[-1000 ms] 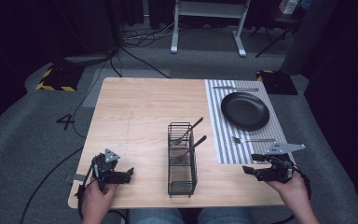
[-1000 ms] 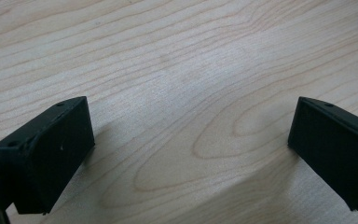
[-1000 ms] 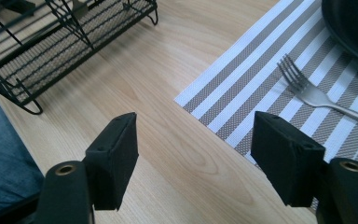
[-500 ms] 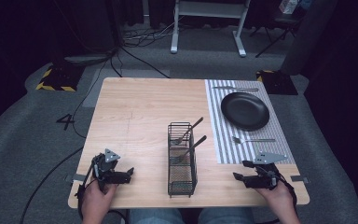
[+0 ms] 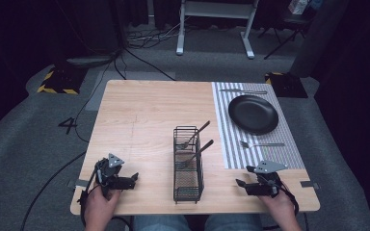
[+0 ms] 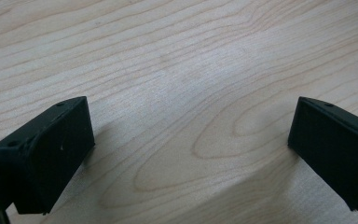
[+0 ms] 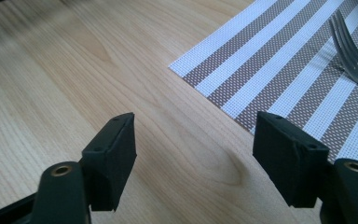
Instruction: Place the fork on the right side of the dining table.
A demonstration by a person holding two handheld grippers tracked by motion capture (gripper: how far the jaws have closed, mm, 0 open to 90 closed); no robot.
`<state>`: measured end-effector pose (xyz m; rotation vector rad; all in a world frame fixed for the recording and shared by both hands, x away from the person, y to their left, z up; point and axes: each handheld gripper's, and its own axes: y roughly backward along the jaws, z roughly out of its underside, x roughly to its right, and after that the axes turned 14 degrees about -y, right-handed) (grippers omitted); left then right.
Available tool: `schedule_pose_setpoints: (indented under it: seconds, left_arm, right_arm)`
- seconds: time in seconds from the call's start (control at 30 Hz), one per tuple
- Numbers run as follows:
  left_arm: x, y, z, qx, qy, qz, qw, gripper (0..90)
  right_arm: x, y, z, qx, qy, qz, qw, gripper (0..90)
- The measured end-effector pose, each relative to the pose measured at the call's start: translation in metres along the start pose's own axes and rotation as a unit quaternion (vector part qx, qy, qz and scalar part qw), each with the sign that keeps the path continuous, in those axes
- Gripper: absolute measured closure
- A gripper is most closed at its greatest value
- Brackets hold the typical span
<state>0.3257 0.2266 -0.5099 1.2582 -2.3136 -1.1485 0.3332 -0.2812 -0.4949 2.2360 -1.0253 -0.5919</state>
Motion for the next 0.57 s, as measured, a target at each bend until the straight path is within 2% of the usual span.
schedule_pose_setpoints:
  seconds: [0.3,0.4,0.57]
  left_arm:
    - [0.0,0.0,0.0,0.0,0.0,0.0,1.0,0.3]
    - [0.0003,0.0,0.0,0.0,0.001,0.0,1.0,0.3]
    - [0.0002,0.0,0.0001,0.0,0.001,0.0,1.0,0.3]
  right_arm:
    - [0.0019,-0.0083,0.0093,0.01,-0.014,0.01,0.9998,17.5]
    - [0.0027,-0.0088,0.0093,0.004,-0.021,0.006,0.9997,14.7]
    - [0.0026,-0.009,0.0093,0.003,-0.023,0.01,0.9997,14.2]
